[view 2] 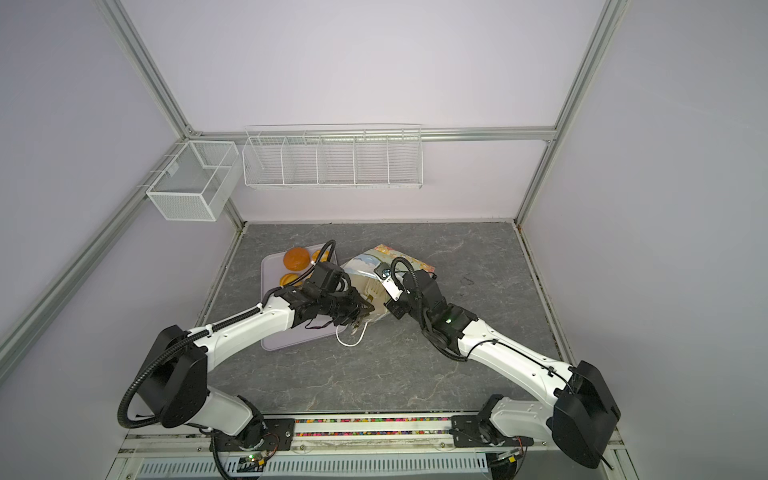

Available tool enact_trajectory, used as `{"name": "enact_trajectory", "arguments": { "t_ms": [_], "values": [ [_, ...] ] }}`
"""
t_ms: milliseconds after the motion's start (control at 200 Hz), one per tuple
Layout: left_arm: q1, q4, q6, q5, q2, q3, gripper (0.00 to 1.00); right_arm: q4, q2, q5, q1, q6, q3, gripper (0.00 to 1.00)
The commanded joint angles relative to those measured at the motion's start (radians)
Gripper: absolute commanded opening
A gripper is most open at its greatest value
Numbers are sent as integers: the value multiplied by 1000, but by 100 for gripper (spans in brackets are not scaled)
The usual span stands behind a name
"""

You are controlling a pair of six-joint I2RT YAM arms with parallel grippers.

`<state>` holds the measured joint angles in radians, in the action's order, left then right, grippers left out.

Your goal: Take the fake bread out of the paper bag

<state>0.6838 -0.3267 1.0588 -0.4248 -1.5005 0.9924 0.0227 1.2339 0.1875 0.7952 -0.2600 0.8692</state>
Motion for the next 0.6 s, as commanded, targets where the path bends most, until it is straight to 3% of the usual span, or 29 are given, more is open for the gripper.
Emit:
{"name": "enact_trajectory", "arguments": {
  "t_ms": [0,140,375,595],
  "values": [
    [-27,43,-17,-26,43,-13,12,-23,-15,-29,-6,-60,-16,7],
    [-31,67,-20,-81,31,-2,27,-20,-7,-57,-7,-77,-7,7],
    [-32,71,-39,-116,10,33,31,-22,10,-88,-7,-93,4,7],
    [-32,15,-90,-80,20,70,33,-68,61,-17,-6,-71,103,7]
  ]
}}
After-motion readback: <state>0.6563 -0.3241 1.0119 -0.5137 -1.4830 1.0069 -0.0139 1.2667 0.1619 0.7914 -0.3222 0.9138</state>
